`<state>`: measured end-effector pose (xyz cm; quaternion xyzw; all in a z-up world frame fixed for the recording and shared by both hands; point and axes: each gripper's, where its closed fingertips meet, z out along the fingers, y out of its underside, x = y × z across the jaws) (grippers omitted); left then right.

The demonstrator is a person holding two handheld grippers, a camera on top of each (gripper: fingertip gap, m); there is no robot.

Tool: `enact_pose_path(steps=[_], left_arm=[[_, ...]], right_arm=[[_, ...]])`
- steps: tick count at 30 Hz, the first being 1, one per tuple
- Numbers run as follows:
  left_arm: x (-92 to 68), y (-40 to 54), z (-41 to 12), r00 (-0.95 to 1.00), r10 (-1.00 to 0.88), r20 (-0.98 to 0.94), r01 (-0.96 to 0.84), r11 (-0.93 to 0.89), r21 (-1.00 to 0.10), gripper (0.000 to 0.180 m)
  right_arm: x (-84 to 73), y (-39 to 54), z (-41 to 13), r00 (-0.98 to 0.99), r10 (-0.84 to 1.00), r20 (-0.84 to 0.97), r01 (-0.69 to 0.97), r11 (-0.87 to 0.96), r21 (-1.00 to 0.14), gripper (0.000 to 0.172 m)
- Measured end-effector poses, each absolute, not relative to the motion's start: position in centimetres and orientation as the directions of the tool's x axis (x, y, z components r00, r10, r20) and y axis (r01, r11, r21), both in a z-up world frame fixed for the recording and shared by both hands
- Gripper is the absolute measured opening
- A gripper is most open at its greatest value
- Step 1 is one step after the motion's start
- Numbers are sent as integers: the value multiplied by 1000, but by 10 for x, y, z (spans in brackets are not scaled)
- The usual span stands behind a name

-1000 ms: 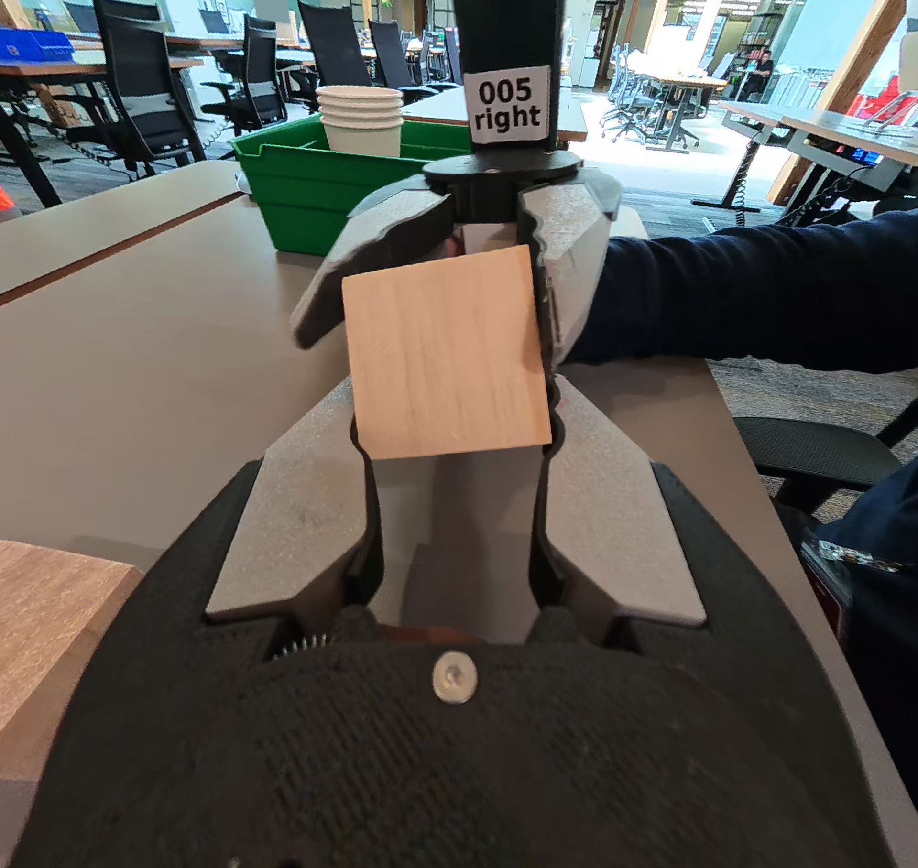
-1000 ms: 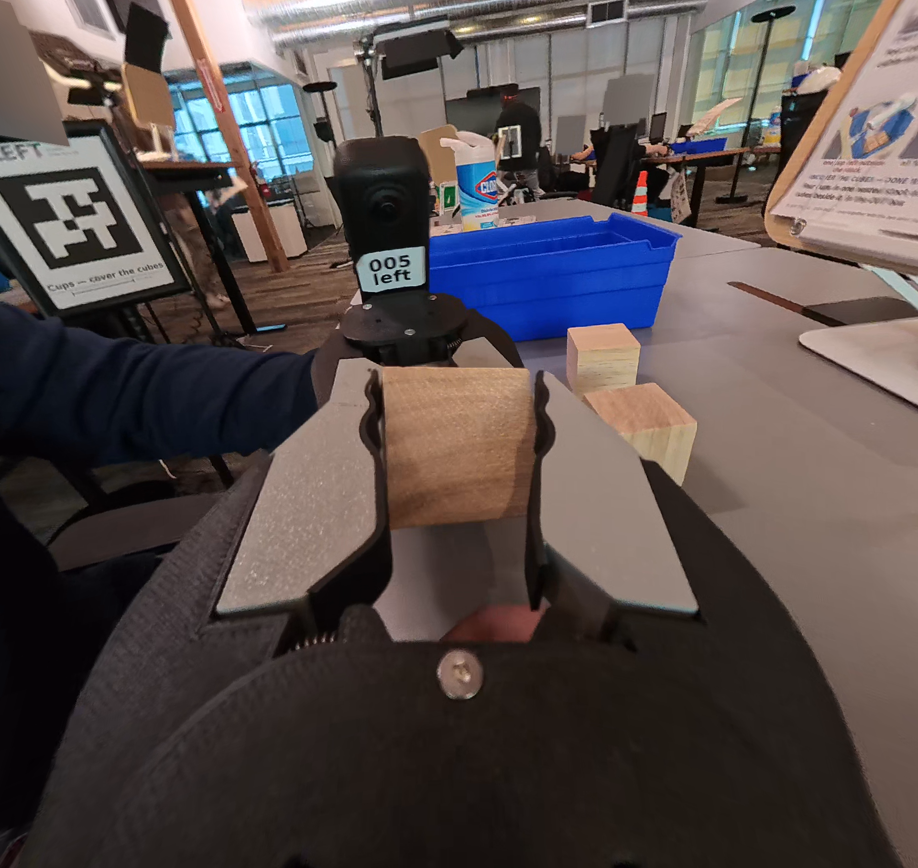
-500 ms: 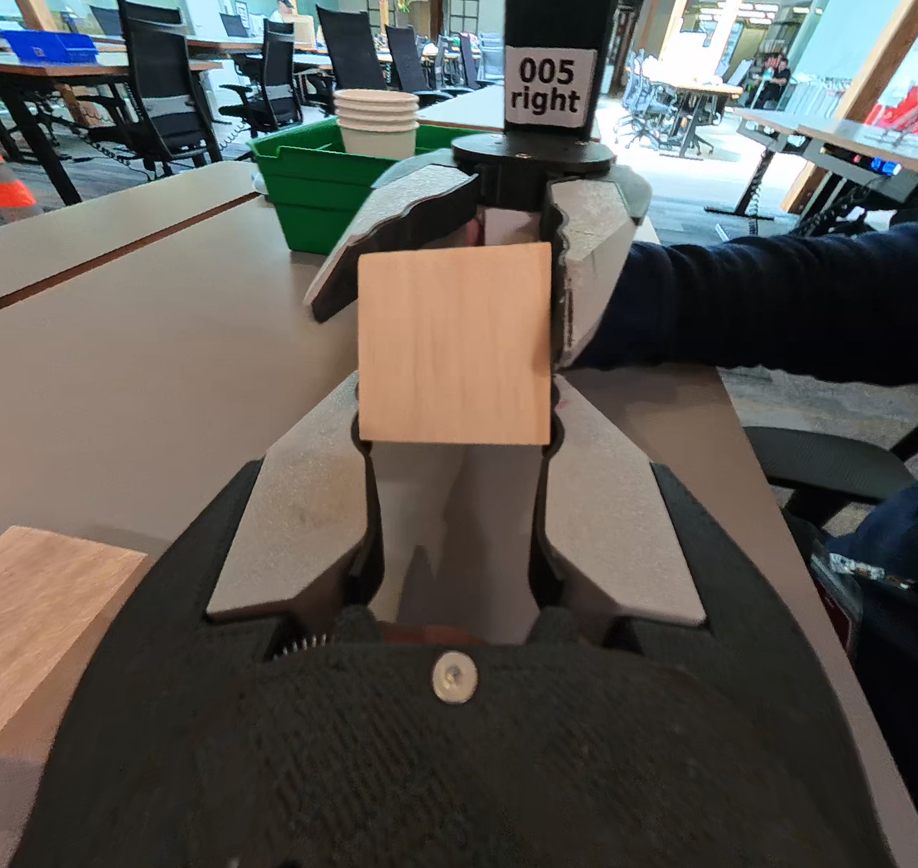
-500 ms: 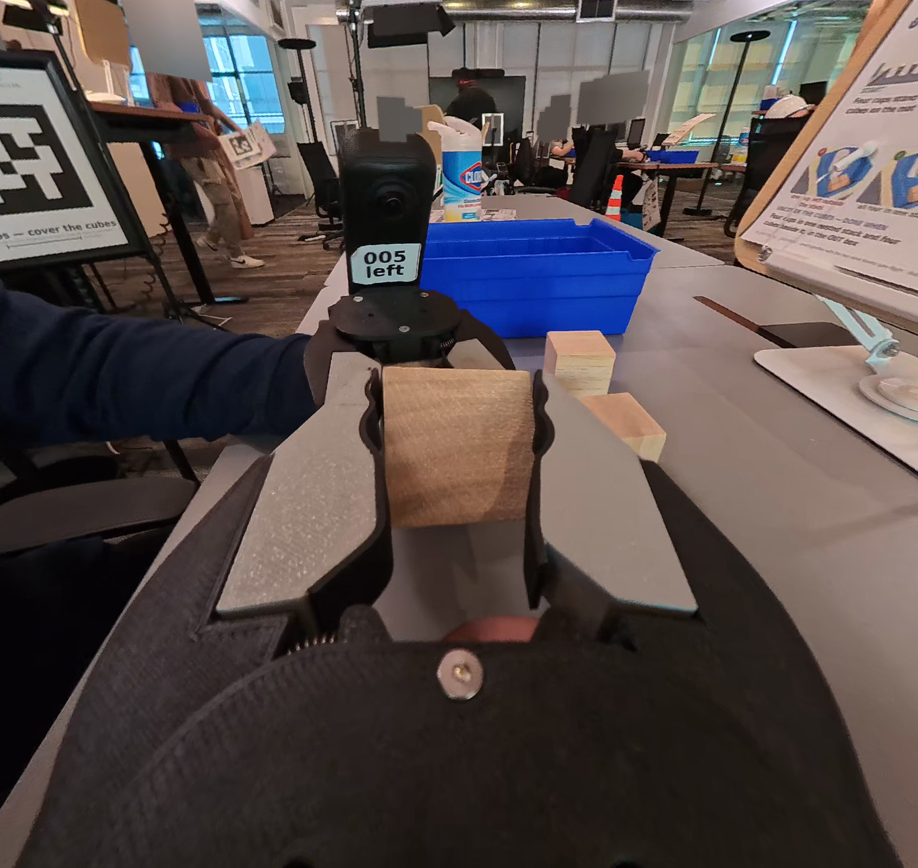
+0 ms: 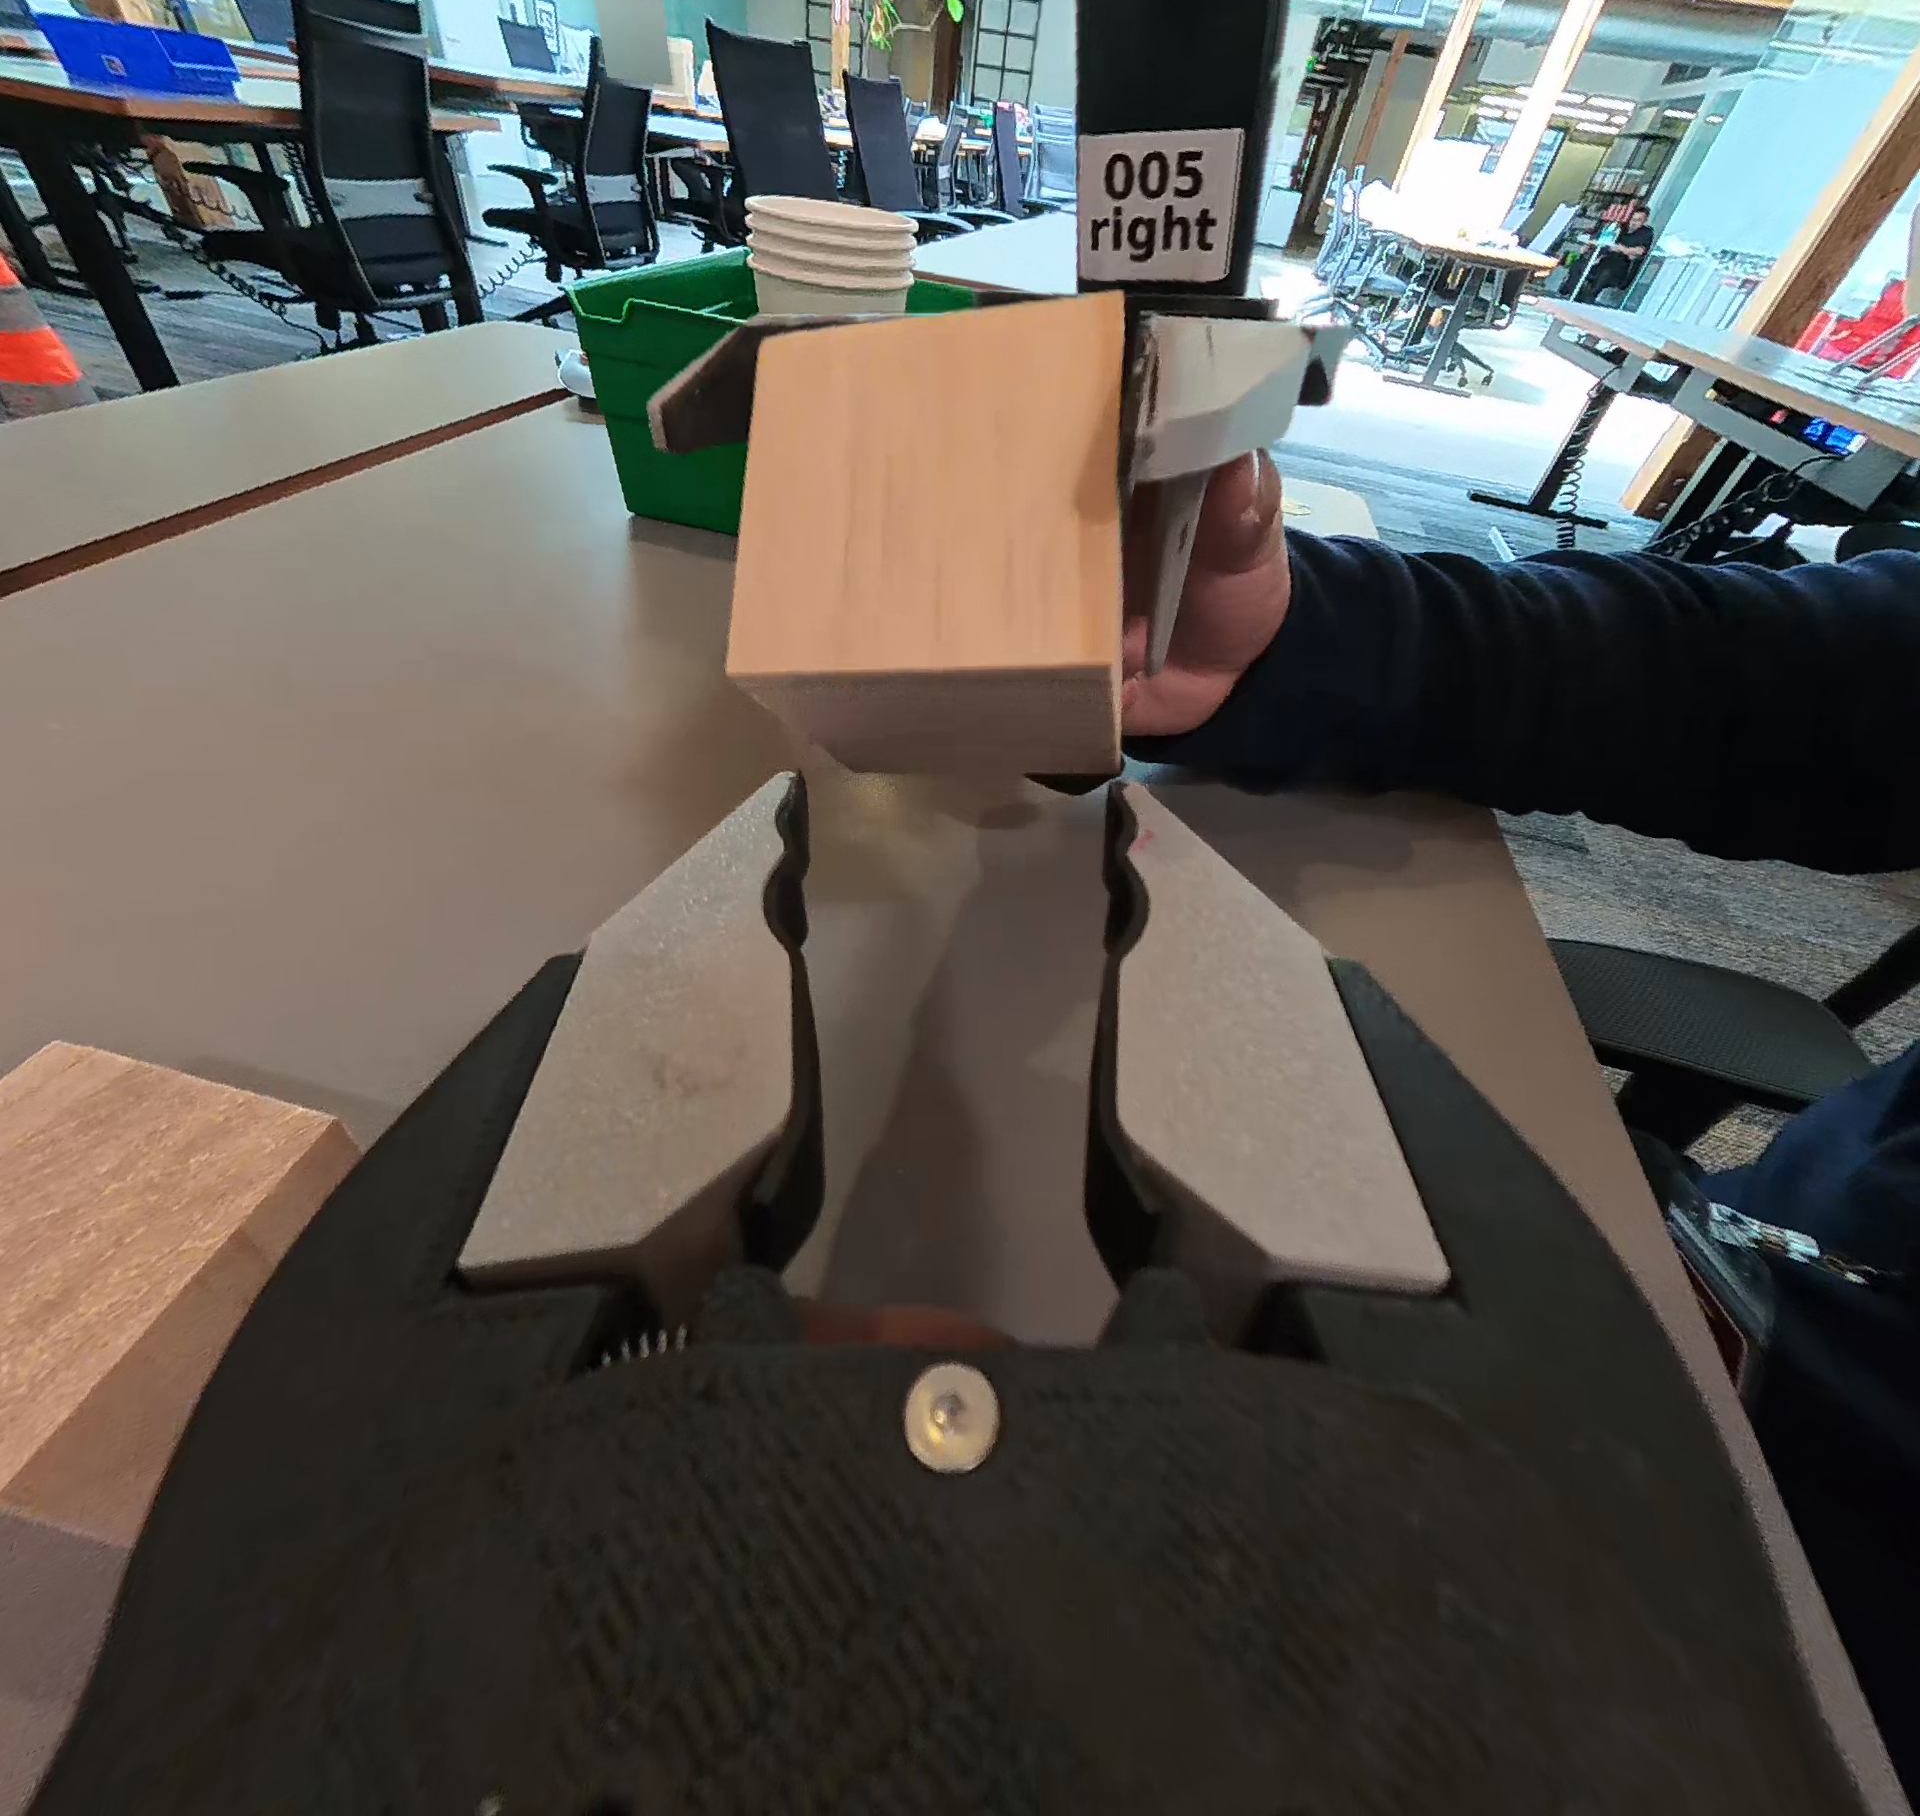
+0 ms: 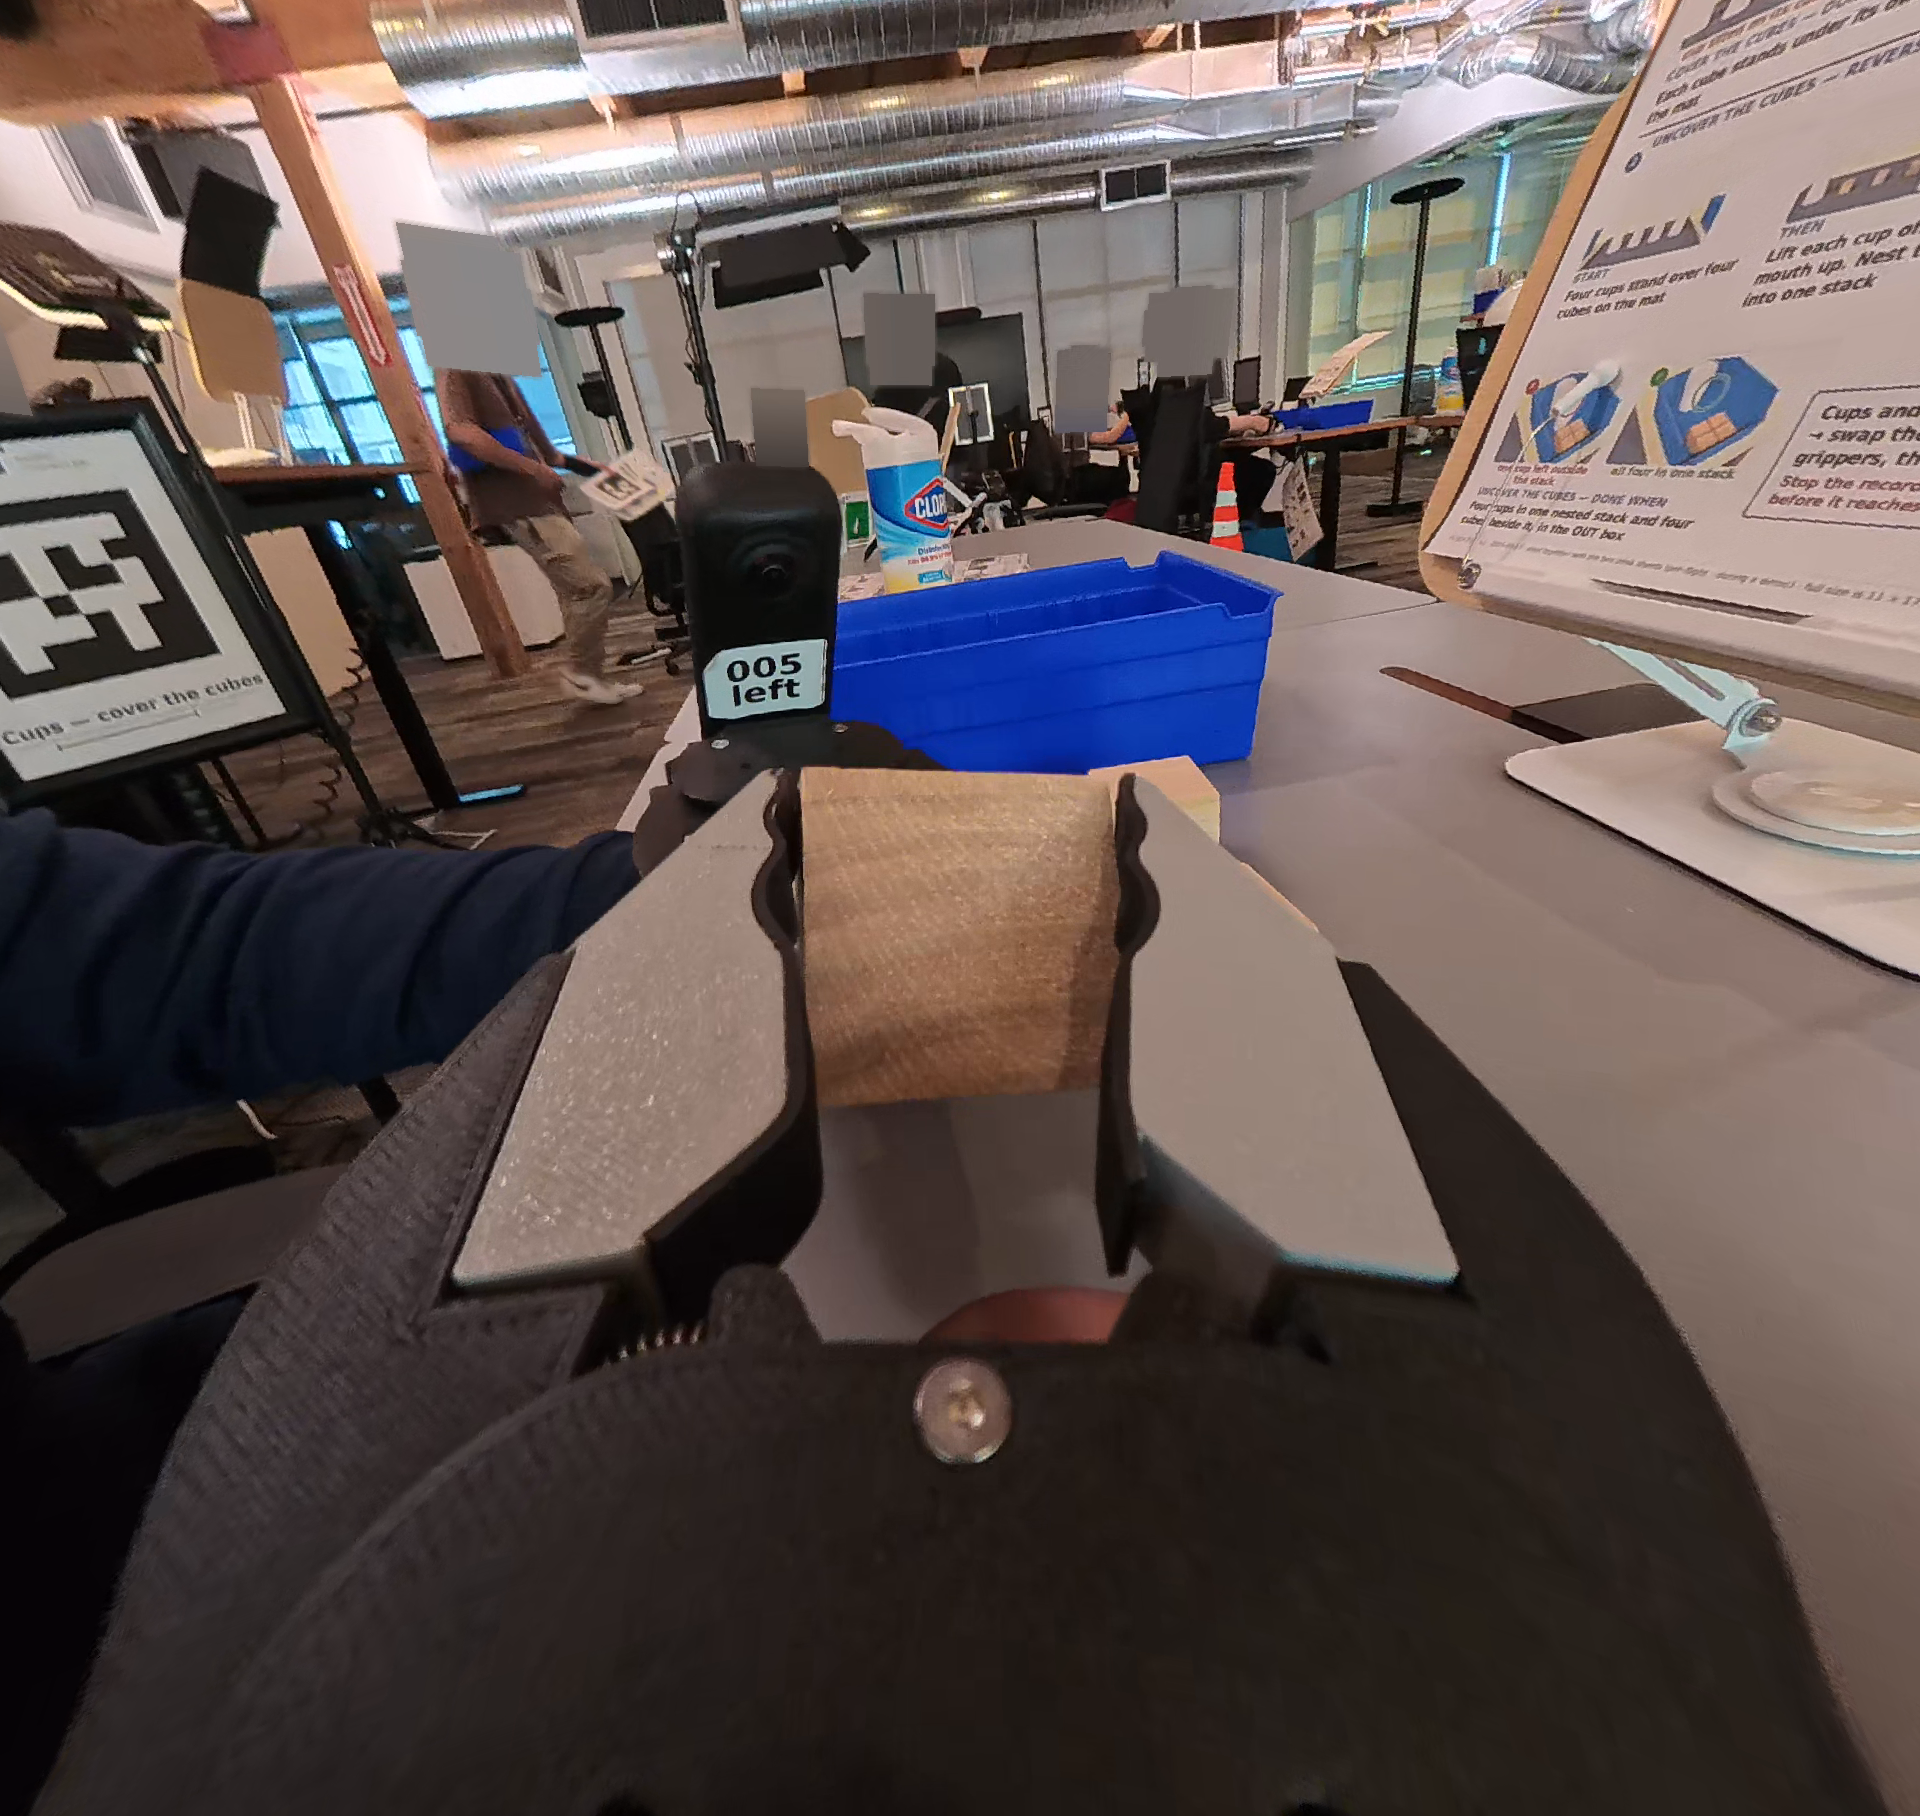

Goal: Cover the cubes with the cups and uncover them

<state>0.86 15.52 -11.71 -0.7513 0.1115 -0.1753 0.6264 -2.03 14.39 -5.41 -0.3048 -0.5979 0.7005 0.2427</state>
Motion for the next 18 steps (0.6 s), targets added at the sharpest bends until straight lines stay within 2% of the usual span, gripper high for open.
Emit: enact_pose_path(steps=[18], left_arm=[[9, 155, -119, 915, -386, 119, 44, -199, -979, 54]], right_arm=[[-20, 141, -55, -703, 700, -130, 25, -158, -987, 59]])
